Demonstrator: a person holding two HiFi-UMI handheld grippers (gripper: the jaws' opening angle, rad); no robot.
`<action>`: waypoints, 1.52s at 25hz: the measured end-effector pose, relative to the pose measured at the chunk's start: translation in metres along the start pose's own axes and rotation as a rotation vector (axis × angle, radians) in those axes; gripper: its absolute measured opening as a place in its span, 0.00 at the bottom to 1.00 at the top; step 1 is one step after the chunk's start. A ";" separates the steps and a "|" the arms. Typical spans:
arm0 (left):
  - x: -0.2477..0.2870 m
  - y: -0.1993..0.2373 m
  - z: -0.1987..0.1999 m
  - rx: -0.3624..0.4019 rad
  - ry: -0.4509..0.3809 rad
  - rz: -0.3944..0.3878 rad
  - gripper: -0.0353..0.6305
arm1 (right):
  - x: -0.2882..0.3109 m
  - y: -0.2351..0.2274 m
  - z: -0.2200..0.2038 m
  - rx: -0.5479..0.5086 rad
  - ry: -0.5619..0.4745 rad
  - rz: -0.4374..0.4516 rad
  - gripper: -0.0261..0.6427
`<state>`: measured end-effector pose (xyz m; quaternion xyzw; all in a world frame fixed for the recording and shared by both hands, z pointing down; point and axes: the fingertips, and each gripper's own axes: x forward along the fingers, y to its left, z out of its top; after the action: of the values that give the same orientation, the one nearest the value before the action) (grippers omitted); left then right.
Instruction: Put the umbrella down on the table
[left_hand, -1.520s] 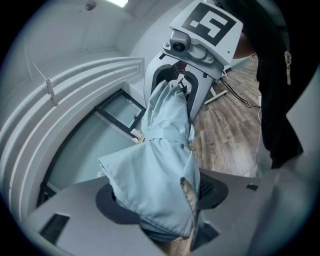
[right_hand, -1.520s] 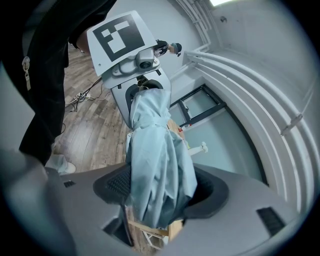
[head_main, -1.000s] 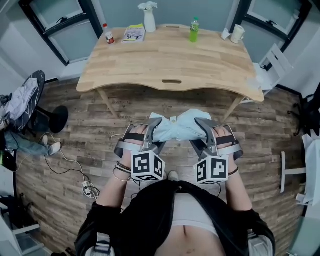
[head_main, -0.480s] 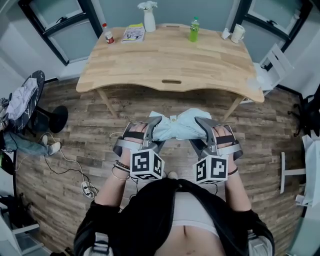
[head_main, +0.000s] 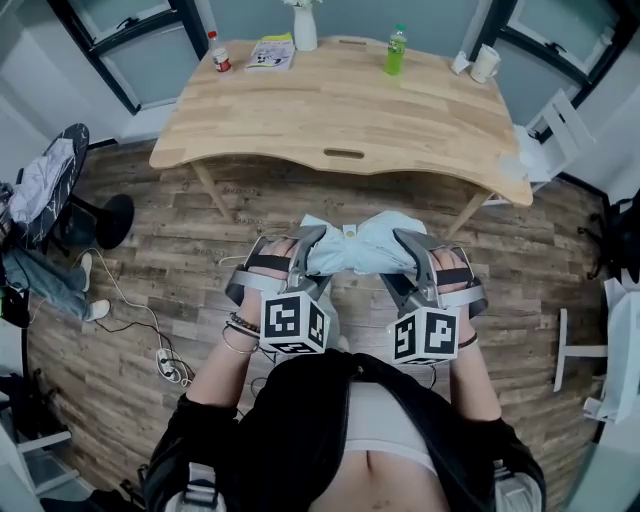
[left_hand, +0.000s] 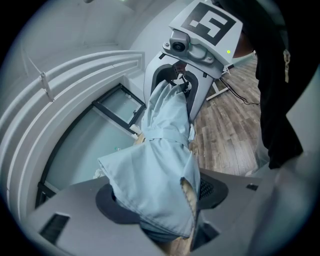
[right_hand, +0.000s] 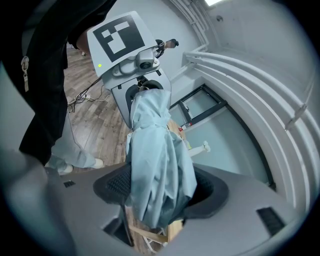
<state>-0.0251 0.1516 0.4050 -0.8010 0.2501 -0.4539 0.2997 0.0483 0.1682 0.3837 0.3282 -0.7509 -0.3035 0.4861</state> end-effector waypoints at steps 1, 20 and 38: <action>0.002 0.002 -0.001 0.001 0.000 0.003 0.48 | 0.003 -0.001 -0.001 -0.006 -0.001 -0.005 0.52; 0.085 0.088 -0.025 0.019 -0.042 0.000 0.48 | 0.091 -0.077 -0.019 -0.010 0.027 -0.028 0.52; 0.174 0.202 -0.062 0.058 -0.073 -0.028 0.48 | 0.201 -0.173 -0.027 0.037 0.057 -0.043 0.52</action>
<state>-0.0253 -0.1216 0.3875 -0.8114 0.2144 -0.4358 0.3252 0.0450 -0.0977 0.3658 0.3618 -0.7351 -0.2904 0.4945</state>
